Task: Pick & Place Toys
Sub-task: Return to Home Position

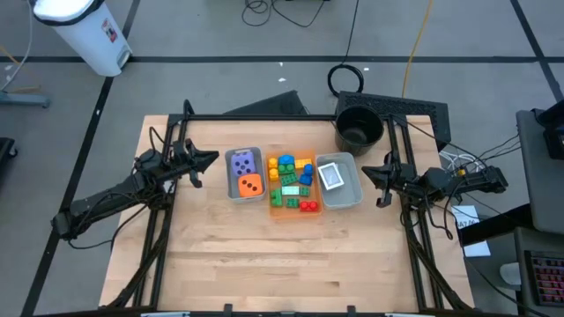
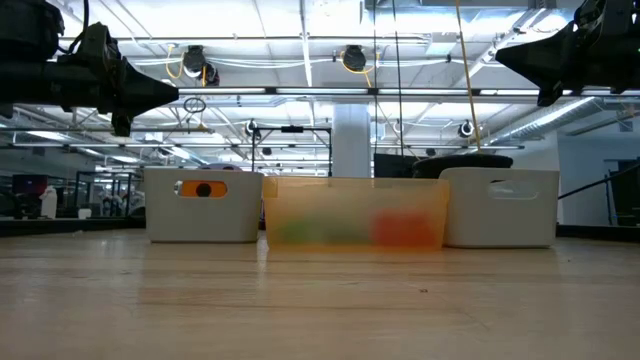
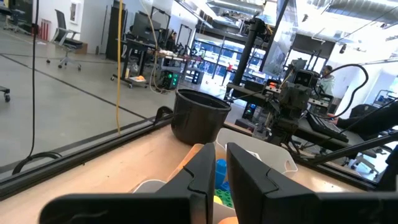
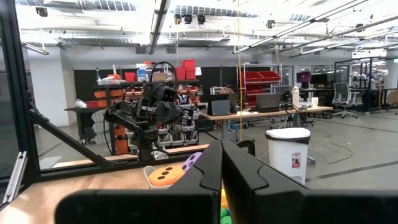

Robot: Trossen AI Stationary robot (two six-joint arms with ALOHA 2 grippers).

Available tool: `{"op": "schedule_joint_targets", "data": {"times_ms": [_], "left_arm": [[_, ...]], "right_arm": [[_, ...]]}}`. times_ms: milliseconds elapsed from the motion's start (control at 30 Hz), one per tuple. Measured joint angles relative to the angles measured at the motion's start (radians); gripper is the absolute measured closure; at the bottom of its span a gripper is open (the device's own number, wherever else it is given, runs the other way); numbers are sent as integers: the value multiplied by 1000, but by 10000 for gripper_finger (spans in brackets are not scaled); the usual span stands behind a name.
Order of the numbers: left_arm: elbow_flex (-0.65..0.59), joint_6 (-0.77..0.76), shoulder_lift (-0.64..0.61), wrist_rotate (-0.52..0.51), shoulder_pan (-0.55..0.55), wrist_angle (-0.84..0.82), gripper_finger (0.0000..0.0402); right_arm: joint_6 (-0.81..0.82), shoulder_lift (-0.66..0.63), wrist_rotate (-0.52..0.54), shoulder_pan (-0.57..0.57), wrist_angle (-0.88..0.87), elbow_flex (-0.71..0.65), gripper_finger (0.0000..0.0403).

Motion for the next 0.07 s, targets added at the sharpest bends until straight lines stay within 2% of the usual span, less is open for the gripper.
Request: {"op": "schedule_joint_targets", "data": {"times_ms": [67], "left_arm": [[0, 0, 0, 0, 0, 0, 355]], "right_arm": [[0, 0, 0, 0, 0, 0, 399]]}}
